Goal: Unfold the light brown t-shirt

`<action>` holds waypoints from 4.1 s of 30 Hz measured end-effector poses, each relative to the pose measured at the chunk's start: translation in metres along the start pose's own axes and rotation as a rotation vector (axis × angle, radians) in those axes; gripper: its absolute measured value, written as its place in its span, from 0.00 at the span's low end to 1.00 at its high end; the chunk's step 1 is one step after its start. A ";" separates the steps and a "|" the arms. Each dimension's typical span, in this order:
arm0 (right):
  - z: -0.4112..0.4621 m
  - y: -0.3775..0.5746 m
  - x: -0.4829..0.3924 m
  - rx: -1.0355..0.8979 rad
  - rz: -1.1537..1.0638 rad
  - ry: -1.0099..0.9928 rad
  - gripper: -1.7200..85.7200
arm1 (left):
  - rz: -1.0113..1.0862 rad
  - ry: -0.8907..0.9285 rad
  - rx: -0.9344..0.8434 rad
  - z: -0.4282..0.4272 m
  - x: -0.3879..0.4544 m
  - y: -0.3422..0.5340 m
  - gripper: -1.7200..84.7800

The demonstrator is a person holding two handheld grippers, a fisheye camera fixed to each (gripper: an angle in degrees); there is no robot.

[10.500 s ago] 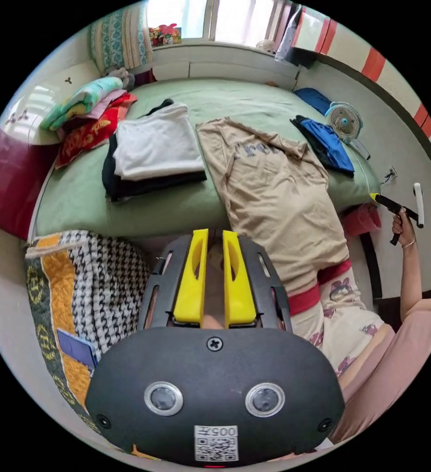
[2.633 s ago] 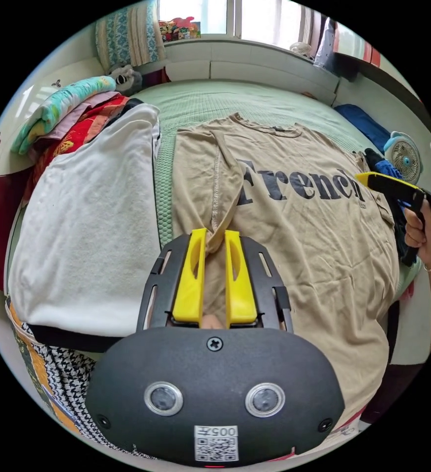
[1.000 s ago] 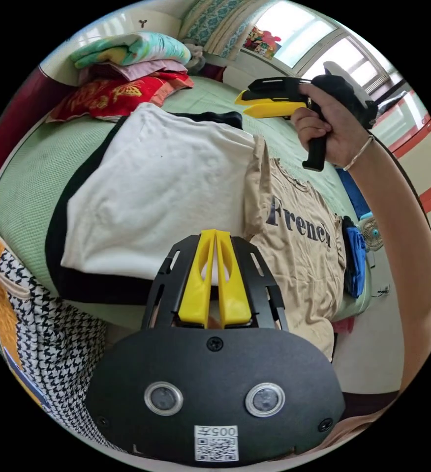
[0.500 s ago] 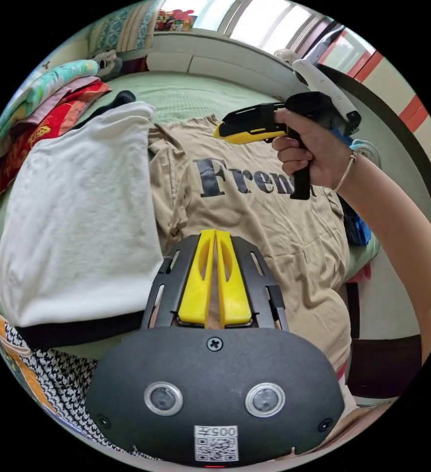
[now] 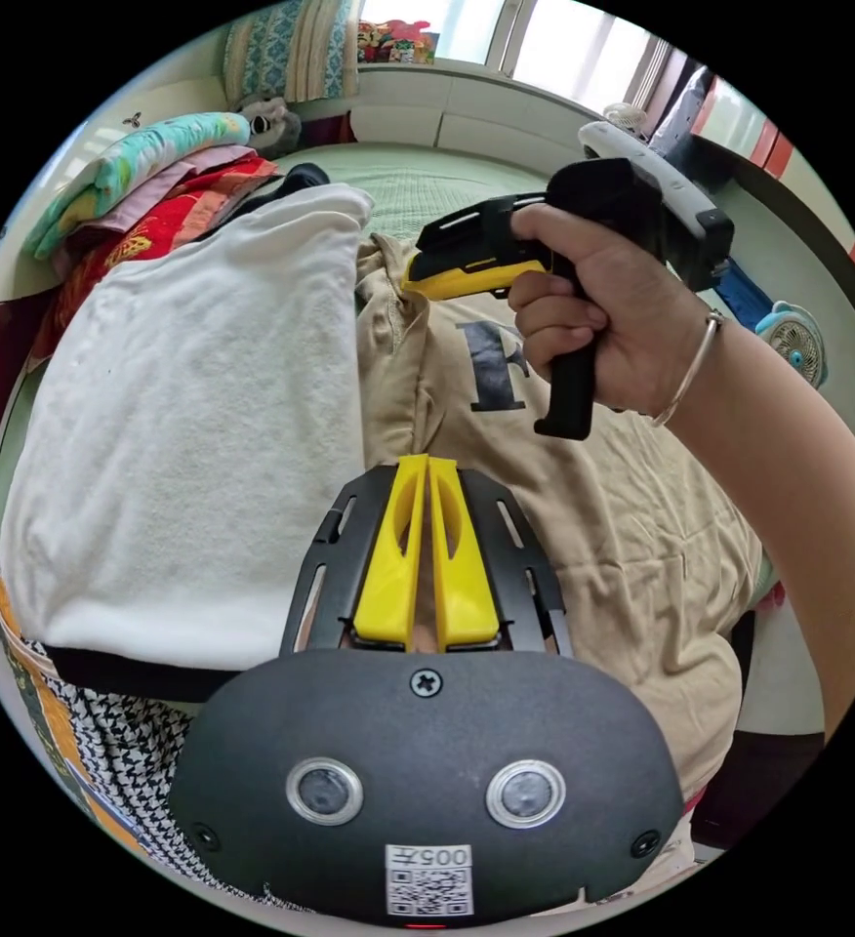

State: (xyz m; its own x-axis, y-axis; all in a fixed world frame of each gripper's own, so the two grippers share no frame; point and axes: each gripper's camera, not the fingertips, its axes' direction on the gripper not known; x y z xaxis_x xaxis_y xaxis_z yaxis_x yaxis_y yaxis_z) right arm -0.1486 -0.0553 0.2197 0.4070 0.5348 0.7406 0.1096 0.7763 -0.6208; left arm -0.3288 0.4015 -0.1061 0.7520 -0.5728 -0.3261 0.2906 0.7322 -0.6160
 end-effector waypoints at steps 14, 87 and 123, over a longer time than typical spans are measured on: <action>-0.058 0.035 -0.106 0.088 -0.153 -0.138 0.01 | -0.014 -0.002 0.143 -0.049 0.025 0.028 0.01; -0.324 0.544 -0.176 0.152 0.156 0.791 0.01 | -0.012 -0.160 -0.211 -0.036 0.237 0.192 0.02; -0.351 0.540 -0.134 0.150 0.201 0.629 0.00 | -0.016 -0.112 -0.210 -0.029 0.236 0.190 0.02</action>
State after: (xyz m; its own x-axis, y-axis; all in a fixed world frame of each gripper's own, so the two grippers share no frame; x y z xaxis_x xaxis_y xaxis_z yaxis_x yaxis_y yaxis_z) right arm 0.1744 0.1746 -0.3054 0.8619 0.4122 0.2954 -0.1315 0.7443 -0.6548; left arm -0.1127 0.3949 -0.3211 0.8127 -0.5304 -0.2411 0.1818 0.6240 -0.7600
